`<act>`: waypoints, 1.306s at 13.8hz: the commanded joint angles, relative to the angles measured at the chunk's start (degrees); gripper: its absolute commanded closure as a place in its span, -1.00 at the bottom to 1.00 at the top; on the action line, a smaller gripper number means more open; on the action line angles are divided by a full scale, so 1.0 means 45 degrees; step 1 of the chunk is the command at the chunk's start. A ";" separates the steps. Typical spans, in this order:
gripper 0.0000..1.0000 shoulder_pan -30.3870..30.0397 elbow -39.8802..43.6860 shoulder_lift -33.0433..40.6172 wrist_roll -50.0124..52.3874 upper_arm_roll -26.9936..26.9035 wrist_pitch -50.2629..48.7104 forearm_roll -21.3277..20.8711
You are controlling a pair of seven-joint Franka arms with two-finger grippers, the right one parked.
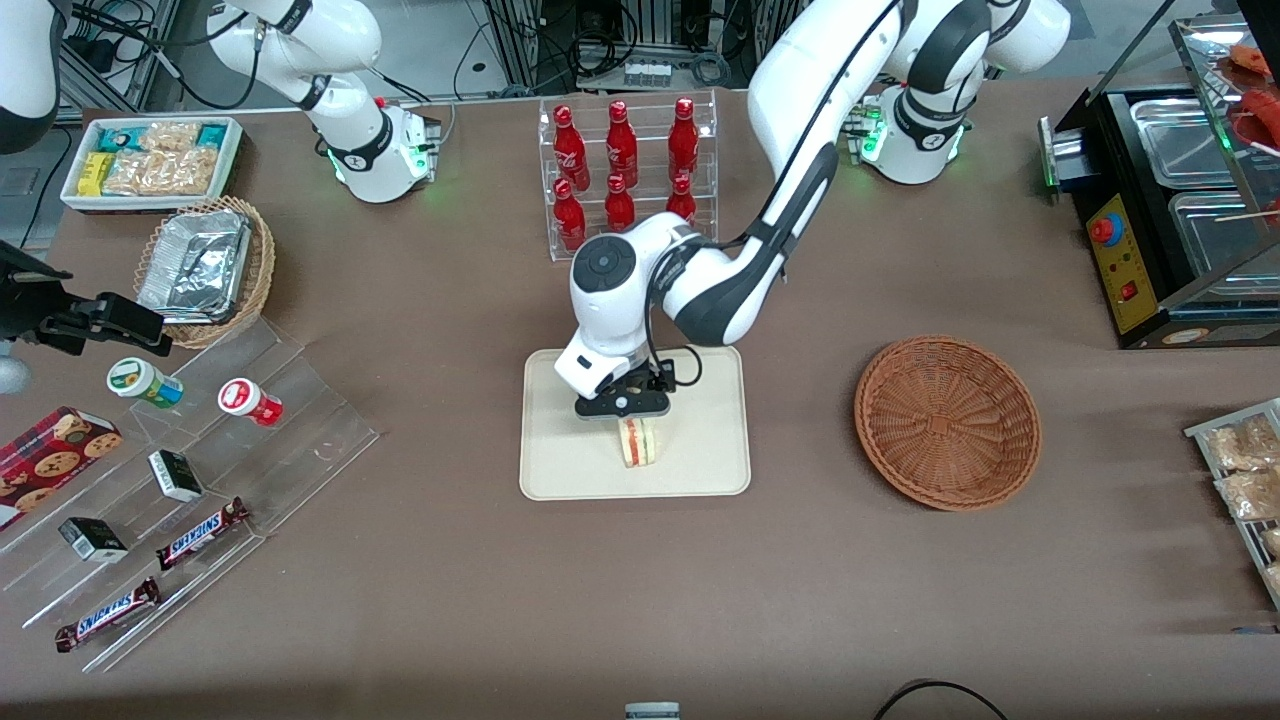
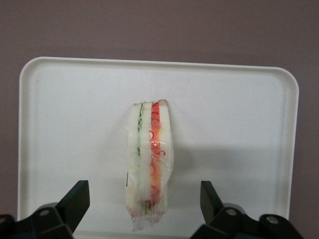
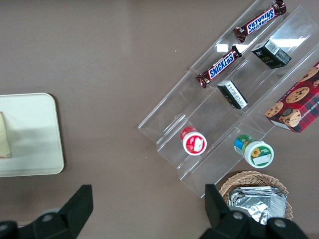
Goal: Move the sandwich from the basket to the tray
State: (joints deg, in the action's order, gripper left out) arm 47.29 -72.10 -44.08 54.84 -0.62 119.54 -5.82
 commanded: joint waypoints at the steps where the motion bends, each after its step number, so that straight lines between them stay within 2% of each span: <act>1: -0.99 -0.0427 -0.0285 0.1470 0.0896 -0.0057 -0.1559 -0.0134; 7: -0.99 -0.2360 -0.0577 0.3894 0.0529 -0.0038 -0.4666 0.0100; 14: -0.99 -0.5582 -0.1690 0.6823 -0.4446 -0.0038 -0.7461 0.1447; 18: -0.99 -0.7125 -0.2160 0.7860 -0.7200 -0.0038 -0.8475 0.1488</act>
State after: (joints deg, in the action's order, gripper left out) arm 17.95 -78.86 -11.99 27.28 -1.55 82.97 -0.13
